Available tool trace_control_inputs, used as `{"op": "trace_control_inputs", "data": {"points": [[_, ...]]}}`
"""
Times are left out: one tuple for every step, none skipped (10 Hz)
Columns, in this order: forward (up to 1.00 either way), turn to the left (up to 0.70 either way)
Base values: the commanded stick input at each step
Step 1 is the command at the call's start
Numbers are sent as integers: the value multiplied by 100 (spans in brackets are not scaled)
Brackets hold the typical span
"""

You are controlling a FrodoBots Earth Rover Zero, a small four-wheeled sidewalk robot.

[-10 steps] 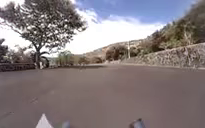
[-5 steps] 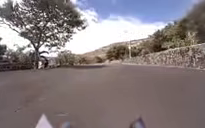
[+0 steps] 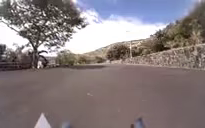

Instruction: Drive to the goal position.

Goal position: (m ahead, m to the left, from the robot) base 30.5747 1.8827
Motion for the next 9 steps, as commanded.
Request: {"op": "trace_control_inputs", "data": {"points": [[85, 0], [85, 0], [85, 0], [85, 0], [85, 0], [85, 0], [85, 0], [85, 0], [85, 0]]}}
